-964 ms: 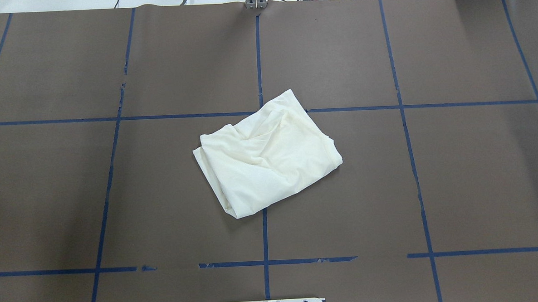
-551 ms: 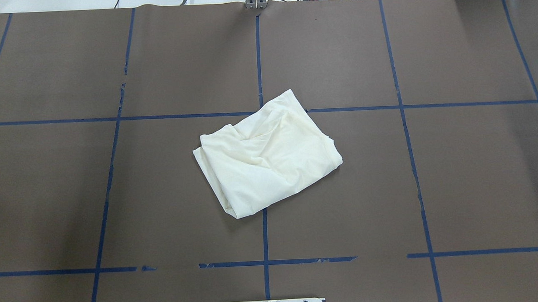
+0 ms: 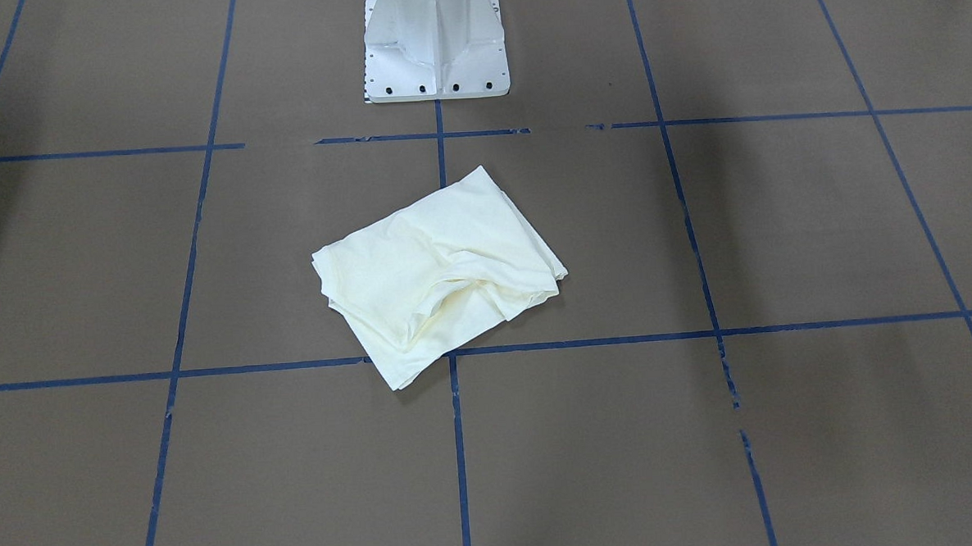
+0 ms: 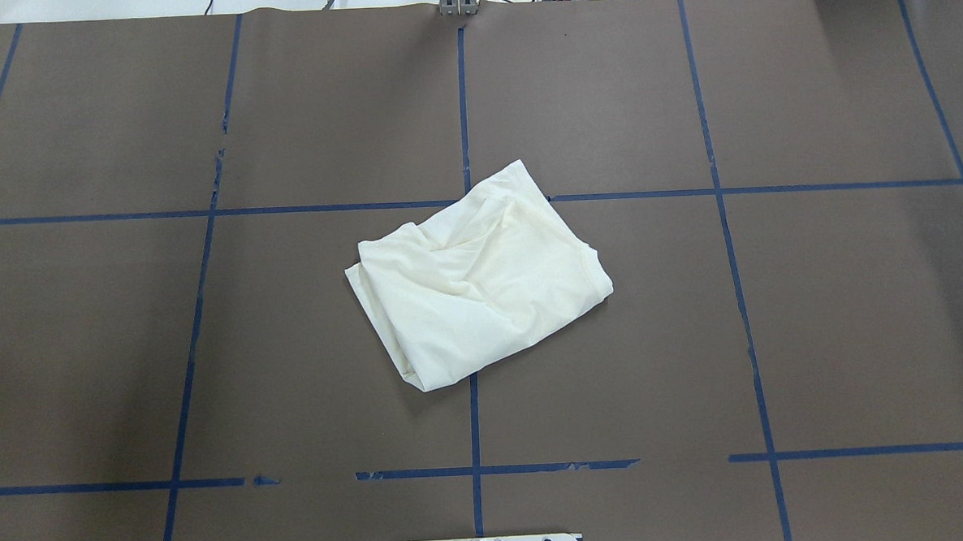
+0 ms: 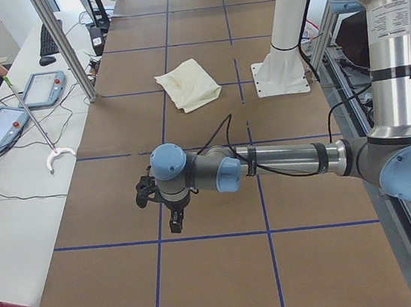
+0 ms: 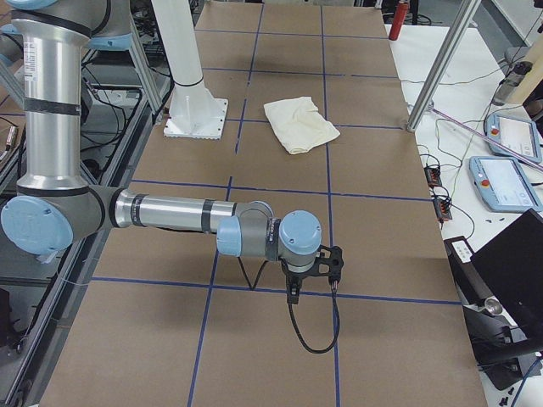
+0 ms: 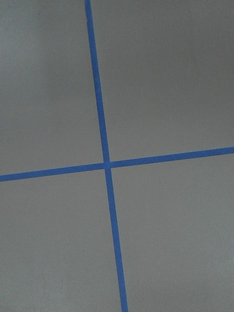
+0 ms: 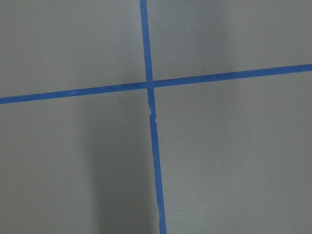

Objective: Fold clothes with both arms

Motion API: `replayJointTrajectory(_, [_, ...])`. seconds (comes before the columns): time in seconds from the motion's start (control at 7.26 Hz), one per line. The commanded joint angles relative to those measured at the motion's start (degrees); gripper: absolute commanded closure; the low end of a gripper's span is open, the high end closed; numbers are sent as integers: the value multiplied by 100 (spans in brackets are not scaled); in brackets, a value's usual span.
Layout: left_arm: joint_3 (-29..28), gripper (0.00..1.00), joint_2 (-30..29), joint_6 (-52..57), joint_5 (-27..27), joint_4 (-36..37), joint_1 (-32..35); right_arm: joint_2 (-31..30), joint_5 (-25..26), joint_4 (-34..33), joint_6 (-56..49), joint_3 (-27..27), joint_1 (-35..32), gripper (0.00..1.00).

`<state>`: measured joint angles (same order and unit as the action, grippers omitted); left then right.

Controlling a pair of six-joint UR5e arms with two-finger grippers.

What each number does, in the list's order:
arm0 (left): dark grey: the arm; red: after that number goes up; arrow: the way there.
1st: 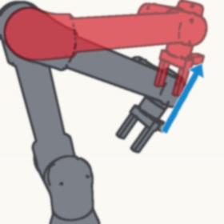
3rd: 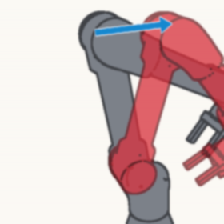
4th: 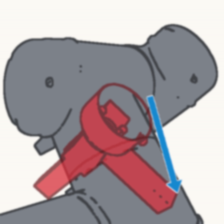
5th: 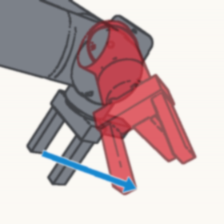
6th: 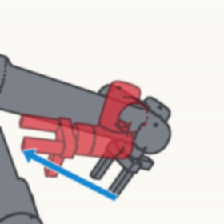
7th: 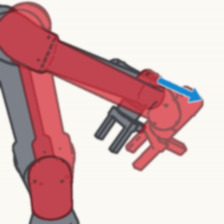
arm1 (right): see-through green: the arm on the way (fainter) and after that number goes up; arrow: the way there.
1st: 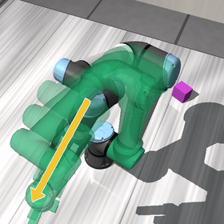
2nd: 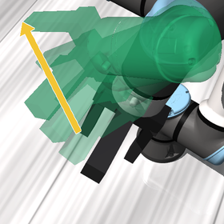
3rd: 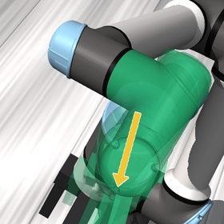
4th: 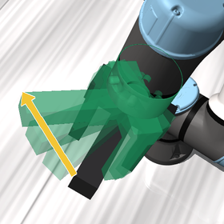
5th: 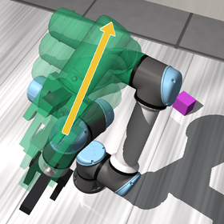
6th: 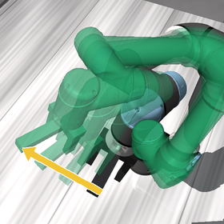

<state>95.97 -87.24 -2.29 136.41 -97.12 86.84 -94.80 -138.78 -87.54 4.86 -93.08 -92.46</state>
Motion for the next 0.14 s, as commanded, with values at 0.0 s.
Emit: replayJointTrajectory(0.0, [1,0,-3,0,0,0,0,-3,0,0,-3,0,0,0])
